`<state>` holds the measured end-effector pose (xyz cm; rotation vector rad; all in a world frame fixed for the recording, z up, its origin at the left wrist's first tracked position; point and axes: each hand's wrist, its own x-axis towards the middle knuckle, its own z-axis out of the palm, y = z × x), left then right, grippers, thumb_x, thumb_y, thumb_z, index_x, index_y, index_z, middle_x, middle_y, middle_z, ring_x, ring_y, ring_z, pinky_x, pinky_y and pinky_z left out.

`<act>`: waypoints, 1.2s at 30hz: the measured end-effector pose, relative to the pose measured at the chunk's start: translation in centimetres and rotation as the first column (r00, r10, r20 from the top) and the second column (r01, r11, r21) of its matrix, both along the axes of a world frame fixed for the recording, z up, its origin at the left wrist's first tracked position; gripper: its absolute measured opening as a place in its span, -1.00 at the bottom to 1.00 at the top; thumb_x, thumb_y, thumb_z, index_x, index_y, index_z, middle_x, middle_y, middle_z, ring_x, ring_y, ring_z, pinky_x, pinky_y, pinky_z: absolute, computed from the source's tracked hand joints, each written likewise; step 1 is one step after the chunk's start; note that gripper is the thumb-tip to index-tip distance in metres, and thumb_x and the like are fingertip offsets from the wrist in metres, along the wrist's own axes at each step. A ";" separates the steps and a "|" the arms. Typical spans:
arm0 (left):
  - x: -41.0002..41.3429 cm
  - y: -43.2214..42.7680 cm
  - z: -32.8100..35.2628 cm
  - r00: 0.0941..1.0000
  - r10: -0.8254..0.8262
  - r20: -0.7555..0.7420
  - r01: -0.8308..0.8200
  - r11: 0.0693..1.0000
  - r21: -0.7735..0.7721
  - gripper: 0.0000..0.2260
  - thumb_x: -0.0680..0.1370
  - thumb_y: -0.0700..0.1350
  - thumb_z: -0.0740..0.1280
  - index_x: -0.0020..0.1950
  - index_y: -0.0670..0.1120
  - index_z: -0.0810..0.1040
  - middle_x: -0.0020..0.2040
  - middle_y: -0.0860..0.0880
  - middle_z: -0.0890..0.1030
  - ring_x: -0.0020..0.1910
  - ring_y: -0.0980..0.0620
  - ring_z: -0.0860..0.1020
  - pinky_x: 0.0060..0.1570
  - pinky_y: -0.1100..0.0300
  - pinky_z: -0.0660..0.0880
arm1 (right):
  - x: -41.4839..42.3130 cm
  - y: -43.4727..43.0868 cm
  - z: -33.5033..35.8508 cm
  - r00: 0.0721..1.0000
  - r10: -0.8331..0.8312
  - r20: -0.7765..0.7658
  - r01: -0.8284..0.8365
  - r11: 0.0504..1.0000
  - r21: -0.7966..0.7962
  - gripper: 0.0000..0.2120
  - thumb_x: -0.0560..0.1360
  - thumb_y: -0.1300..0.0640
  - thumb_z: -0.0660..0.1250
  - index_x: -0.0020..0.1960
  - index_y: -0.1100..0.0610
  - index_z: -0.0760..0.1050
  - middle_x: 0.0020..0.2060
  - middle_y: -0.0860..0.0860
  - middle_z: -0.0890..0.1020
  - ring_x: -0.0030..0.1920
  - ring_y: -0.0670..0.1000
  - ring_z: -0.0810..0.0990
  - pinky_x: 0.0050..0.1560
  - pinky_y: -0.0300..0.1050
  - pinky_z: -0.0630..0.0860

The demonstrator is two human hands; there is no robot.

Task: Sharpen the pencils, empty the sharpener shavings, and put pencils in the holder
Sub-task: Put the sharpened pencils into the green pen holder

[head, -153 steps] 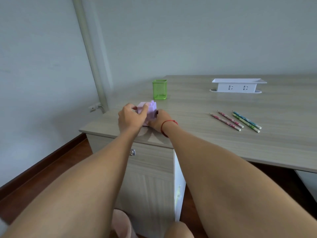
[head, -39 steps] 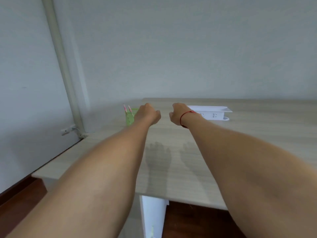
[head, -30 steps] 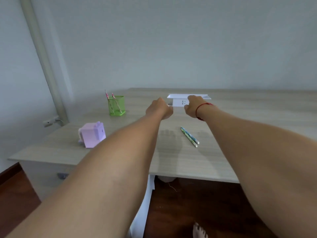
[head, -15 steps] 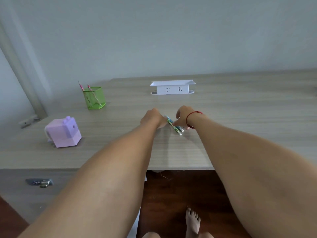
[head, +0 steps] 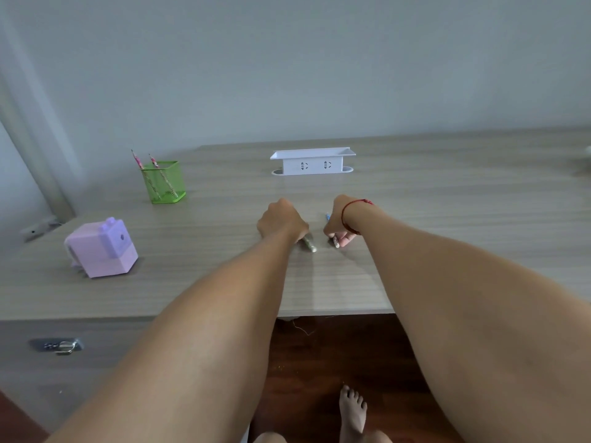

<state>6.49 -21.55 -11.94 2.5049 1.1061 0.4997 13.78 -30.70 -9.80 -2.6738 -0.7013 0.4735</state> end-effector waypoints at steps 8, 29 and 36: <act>-1.3 0.5 1.8 0.997 0.017 0.081 -0.021 0.999 0.044 -0.73 0.53 -0.30 0.24 0.23 -0.22 0.45 0.27 -0.18 0.47 0.23 -0.19 0.51 0.12 0.05 0.46 | -1.6 -0.9 1.7 0.999 0.052 -0.010 -0.052 0.999 -0.004 -0.80 0.46 0.23 0.34 -0.32 0.16 0.40 -0.08 0.15 0.56 -0.02 0.16 0.54 0.24 0.10 0.51; -10.9 21.8 15.1 0.802 0.249 0.543 -0.233 0.967 -0.100 -0.82 0.42 -0.22 0.28 -0.04 -0.27 0.56 0.08 -0.25 0.59 0.06 -0.24 0.57 -0.17 0.10 0.48 | -8.9 23.9 12.0 0.954 0.156 0.256 -0.277 0.787 0.551 -0.81 0.49 0.24 0.21 0.09 0.21 0.31 -0.02 0.10 0.44 -0.05 0.18 0.56 -0.12 -0.05 0.50; -8.0 30.2 14.4 0.716 0.245 0.653 -0.240 0.966 -0.100 -0.91 0.45 -0.22 0.30 -0.26 -0.13 0.45 -0.21 -0.11 0.46 -0.05 -0.20 0.54 -0.09 0.08 0.50 | -5.9 32.6 11.0 0.953 0.113 0.282 -0.281 0.682 0.676 -0.76 0.49 0.26 0.27 0.14 0.25 0.49 0.10 0.16 0.59 -0.11 0.08 0.48 -0.12 -0.17 0.42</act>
